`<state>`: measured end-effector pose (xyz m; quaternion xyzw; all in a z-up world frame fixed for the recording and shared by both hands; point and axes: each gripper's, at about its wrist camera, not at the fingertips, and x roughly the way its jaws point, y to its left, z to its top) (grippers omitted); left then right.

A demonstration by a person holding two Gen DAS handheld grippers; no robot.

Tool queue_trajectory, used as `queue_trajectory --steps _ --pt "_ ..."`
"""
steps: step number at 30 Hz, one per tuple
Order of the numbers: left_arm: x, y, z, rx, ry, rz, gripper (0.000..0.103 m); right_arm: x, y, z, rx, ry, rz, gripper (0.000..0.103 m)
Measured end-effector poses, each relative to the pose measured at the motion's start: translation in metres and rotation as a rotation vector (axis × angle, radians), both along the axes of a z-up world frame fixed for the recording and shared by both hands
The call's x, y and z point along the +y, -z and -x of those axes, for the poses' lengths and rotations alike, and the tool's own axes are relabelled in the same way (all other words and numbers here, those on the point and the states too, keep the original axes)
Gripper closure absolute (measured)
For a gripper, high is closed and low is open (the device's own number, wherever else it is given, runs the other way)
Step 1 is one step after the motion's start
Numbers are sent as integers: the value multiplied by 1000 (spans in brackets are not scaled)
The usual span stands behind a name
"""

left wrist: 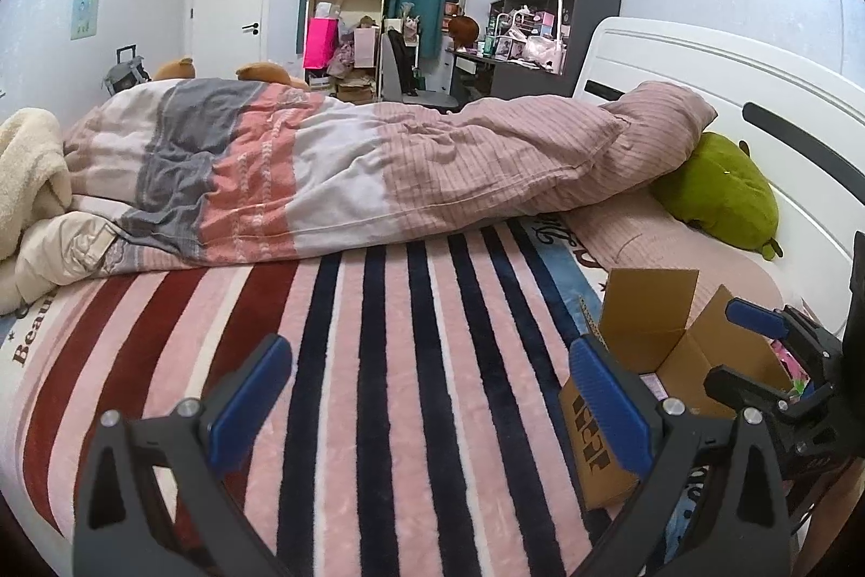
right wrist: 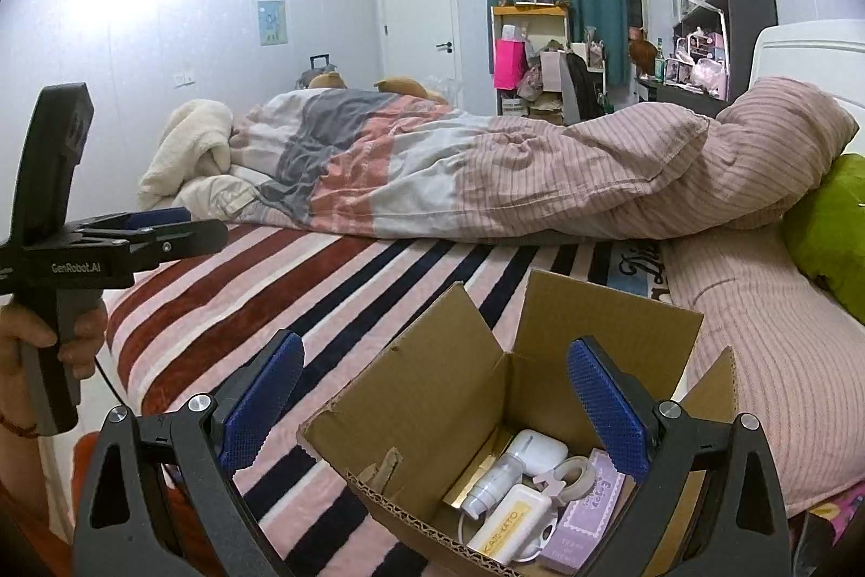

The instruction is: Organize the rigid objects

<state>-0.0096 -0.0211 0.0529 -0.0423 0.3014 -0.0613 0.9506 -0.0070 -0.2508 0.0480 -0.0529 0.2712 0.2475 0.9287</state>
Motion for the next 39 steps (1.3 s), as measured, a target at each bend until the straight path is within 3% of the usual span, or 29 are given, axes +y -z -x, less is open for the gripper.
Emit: queue_trajectory --steps 39 --pt "1 -4 -3 -4 3 -15 1 -3 -5 1 -12 14 -35 5"
